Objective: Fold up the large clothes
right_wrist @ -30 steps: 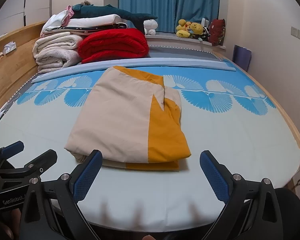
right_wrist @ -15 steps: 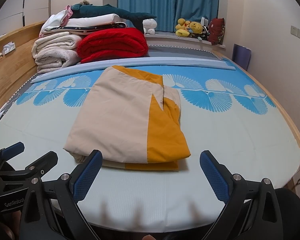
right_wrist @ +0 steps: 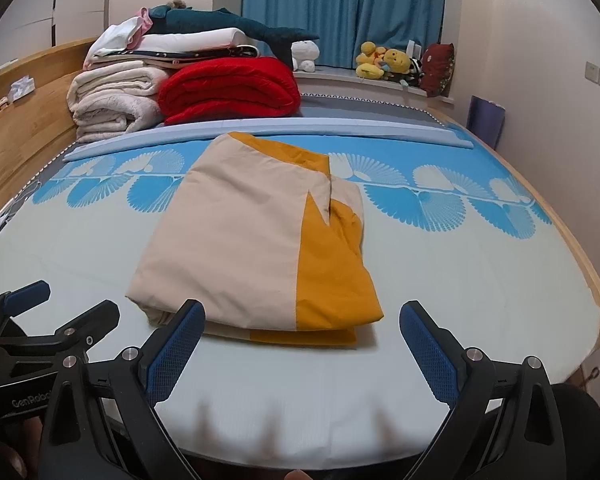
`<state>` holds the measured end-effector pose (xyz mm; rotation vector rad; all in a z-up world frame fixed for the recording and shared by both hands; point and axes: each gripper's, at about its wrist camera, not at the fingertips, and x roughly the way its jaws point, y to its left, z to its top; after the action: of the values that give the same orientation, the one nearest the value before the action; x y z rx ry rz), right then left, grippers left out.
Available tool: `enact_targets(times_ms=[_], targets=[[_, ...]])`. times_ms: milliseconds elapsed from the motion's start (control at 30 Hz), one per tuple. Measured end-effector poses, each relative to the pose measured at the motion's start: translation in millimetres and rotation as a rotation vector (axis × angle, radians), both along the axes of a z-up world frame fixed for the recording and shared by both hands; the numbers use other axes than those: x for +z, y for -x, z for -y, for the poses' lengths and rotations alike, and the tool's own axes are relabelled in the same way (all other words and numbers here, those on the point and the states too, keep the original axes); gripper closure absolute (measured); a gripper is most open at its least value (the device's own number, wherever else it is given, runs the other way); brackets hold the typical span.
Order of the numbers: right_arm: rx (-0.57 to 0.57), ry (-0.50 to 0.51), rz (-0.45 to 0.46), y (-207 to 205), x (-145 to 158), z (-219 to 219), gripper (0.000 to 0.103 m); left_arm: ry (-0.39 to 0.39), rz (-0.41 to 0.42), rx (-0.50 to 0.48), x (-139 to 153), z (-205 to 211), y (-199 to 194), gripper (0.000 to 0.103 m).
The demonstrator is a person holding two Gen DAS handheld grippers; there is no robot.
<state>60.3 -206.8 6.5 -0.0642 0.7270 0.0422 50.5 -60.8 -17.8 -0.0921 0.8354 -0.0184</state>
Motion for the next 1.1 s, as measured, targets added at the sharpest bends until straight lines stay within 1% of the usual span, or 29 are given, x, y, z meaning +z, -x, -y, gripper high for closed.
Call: enact_targets(times_ms=[200,367,533,800,1100], targets=[[0.0,0.002,0.0,0.3,0.6,-0.2,0.005,0.001,0.001,-0.001,-0.3,-0.5,-0.6,0.001],[0.001,-0.001,0.004,0.9,1.6,0.6,0.005,-0.002,0.022,-0.001,1.8,-1.5,1.0,0.001],[0.005,-0.004,0.009,-0.3,-3.6,2.9,0.005,-0.002,0.016,-0.002,0.6,-4.6,1.7,0.001],[0.003,-0.001,0.011,0.8,-1.3,1.8,0.005,-0.004,0.01,-0.006,-0.4,-5.4,1.1,0.001],[0.007,0.003,0.005,0.7,-5.4,4.0,0.005,-0.004,0.007,-0.008,-1.5,-4.7,0.7,0.001]])
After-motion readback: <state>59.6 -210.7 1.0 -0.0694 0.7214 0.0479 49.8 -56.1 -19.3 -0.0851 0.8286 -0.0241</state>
